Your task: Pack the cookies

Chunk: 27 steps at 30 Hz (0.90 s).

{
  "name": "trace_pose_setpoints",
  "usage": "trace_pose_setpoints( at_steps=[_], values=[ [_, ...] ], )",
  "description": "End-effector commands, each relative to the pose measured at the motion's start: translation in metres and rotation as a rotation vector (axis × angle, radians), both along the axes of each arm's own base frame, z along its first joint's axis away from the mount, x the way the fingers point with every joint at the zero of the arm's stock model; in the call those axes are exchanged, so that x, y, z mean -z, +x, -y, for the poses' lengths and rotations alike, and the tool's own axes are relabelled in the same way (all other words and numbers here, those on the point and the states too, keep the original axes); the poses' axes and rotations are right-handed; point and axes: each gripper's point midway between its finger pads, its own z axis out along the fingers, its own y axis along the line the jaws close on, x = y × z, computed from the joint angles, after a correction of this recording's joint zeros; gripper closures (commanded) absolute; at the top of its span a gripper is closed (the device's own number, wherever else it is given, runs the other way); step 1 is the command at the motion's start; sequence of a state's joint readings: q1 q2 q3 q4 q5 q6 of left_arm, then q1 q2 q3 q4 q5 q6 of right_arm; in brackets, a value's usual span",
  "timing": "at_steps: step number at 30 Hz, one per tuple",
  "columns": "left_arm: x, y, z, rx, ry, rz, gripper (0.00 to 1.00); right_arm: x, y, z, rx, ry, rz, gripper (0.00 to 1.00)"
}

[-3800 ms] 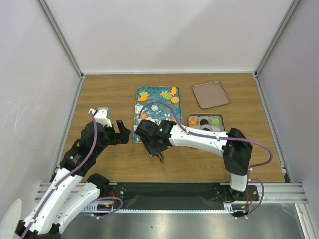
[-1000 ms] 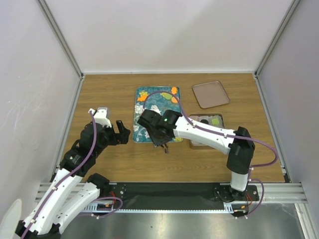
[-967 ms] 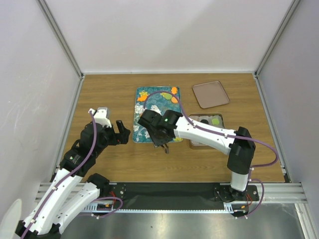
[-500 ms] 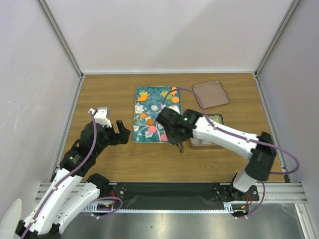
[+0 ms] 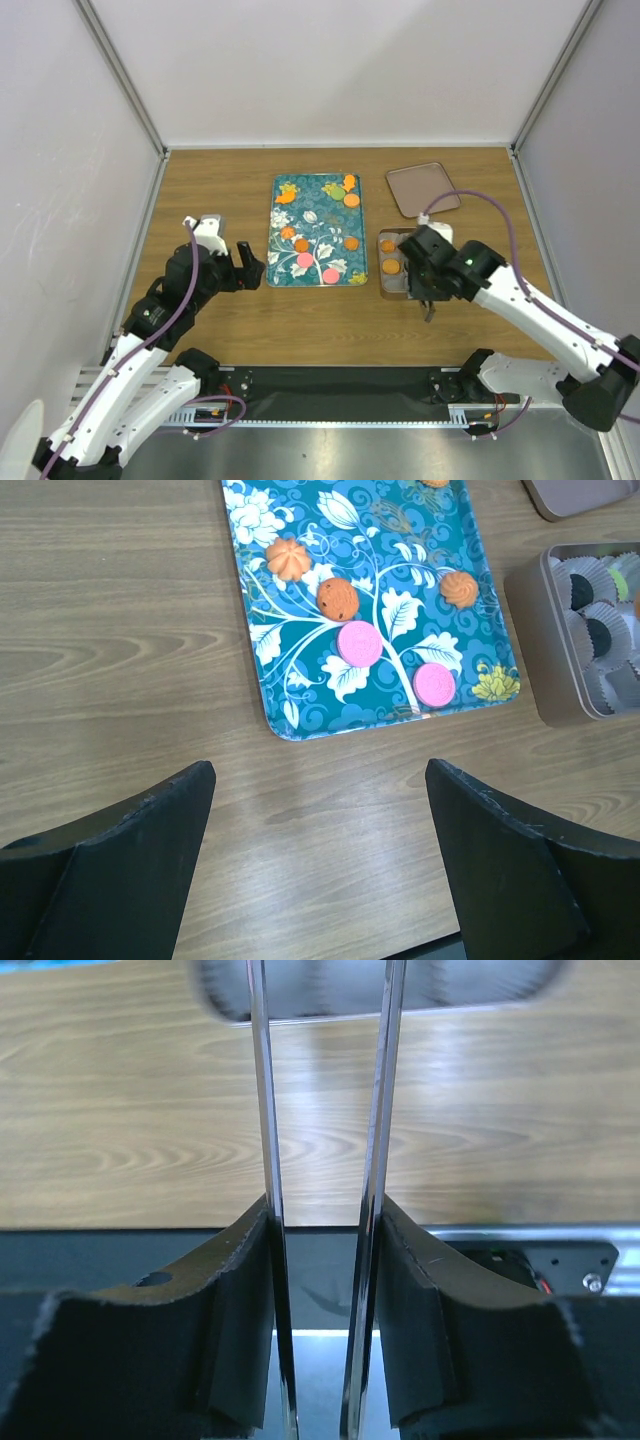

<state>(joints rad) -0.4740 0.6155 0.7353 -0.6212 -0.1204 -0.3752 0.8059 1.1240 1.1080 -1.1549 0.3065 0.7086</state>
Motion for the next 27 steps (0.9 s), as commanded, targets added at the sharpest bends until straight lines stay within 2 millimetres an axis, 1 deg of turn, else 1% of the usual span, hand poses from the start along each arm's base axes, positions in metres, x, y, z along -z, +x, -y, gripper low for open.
trace_pose_setpoints(
  at_steps=[1, 2, 3, 6, 10, 13, 17, 27],
  values=[
    [-0.016, 0.003, 0.008, 0.034, -0.030, 0.042, 0.07, 0.002, -0.002, 0.021, 0.095, 0.016, 0.012, 0.57],
    [-0.016, 0.003, 0.009, 0.037, -0.029, 0.043, 0.07, 0.003, 0.001, 0.028, 0.123, 0.018, 0.011, 0.57],
    [-0.016, 0.003, 0.009, 0.039, -0.029, 0.041, 0.07, 0.010, -0.001, 0.032, 0.131, 0.004, -0.003, 0.56],
    [-0.015, 0.003, 0.011, 0.047, -0.031, 0.038, 0.07, 0.018, 0.001, 0.043, 0.164, 0.003, -0.021, 0.56],
    [-0.015, 0.003, 0.012, 0.053, -0.032, 0.037, 0.07, 0.024, 0.001, 0.055, 0.200, -0.002, -0.028, 0.57],
    [-0.015, 0.003, 0.012, 0.056, -0.031, 0.036, 0.07, 0.026, 0.001, 0.060, 0.211, 0.002, -0.026, 0.56],
    [-0.015, 0.002, 0.013, 0.060, -0.033, 0.035, 0.07, 0.029, 0.002, 0.060, 0.209, 0.015, -0.034, 0.56],
    [-0.016, 0.002, 0.012, 0.056, -0.033, 0.040, 0.07, 0.032, 0.013, 0.054, 0.197, 0.018, -0.041, 0.54]
  ],
)
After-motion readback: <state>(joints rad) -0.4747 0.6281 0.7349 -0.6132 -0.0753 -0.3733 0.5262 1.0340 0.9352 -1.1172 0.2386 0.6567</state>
